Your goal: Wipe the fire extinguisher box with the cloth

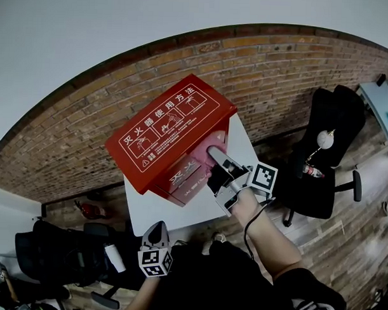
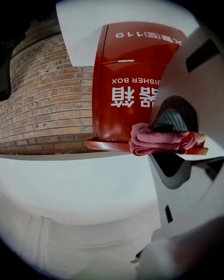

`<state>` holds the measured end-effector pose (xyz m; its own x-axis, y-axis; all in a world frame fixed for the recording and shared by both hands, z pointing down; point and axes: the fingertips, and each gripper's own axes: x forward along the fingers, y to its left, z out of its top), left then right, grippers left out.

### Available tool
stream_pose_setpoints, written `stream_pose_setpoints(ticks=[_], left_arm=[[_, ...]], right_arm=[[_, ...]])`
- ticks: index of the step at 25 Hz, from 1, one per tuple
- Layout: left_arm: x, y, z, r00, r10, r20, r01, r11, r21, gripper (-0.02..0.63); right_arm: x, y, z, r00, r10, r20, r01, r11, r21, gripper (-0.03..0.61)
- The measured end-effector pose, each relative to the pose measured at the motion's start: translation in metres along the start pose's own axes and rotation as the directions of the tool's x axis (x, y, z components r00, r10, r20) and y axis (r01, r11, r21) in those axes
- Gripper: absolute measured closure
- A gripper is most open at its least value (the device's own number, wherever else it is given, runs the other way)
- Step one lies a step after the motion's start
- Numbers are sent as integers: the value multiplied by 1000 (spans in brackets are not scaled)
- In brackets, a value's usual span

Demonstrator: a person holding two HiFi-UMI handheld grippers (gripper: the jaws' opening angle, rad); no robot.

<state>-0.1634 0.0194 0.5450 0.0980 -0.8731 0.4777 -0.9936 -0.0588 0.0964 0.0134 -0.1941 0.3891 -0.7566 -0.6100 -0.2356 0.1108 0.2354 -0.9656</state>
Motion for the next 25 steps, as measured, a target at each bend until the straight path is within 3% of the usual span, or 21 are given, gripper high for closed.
stream_pose_setpoints(ticks=[13,25], left_arm=[[2,40,14,998,-56,-1,56,998,2,586],[31,67,46,974,-227,-15,228,972,61,586]], right_arm=[[4,5,-3,998,-39,56,40,999,-5,468],[5,13,-35,990,-113,89,117,992,-39,468]])
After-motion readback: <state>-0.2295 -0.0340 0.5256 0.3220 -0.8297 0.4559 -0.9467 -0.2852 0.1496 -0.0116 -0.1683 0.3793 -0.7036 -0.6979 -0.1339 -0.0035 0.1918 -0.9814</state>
